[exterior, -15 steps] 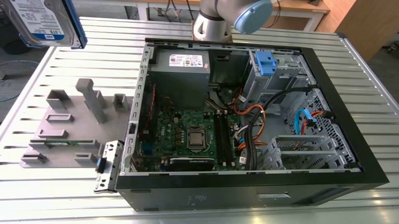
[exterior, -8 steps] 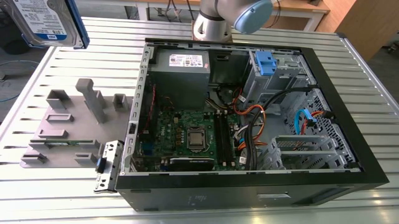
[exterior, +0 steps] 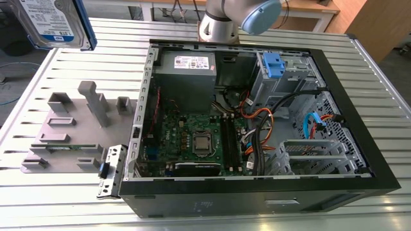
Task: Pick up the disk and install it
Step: 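Pick up the disk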
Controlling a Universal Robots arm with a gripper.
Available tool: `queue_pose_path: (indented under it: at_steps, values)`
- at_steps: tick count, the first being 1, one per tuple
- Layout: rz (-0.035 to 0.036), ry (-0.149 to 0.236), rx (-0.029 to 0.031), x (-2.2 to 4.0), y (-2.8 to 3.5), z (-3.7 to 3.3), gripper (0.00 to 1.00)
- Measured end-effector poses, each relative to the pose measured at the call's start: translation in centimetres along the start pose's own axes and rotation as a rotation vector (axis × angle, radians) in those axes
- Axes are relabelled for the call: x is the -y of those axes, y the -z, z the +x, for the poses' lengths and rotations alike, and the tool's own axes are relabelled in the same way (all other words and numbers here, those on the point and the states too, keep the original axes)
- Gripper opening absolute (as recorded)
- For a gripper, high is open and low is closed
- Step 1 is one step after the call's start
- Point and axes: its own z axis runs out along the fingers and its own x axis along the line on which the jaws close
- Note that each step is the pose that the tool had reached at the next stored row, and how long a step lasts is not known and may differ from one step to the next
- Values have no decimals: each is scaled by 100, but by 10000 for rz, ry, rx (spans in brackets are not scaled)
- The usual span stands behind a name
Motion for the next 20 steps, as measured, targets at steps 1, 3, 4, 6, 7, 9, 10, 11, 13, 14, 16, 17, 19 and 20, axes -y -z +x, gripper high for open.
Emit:
queue_pose_path:
  at_steps: [1,3,4,6,7,9,10,11,13,14,16,17,19,20]
  values:
    - [0,0,0,10,0,0,35]
    - [0,0,0,28,1,-1,35]
    - [0,0,0,36,1,-1,35]
    - [0,0,0,52,1,-2,35]
    - [0,-1,0,56,1,-2,35]
    - [0,-2,0,59,1,-3,35]
    - [0,-1,0,70,2,-3,35]
    - [0,-1,0,70,15,-3,35]
    - [1,-1,1,71,14,-2,35]
    - [0,0,0,74,15,-3,35]
    - [0,0,0,79,15,-3,35]
    - [0,0,0,81,15,-3,35]
    - [0,0,-1,86,15,-3,35]
    - [0,0,0,90,15,-3,35]
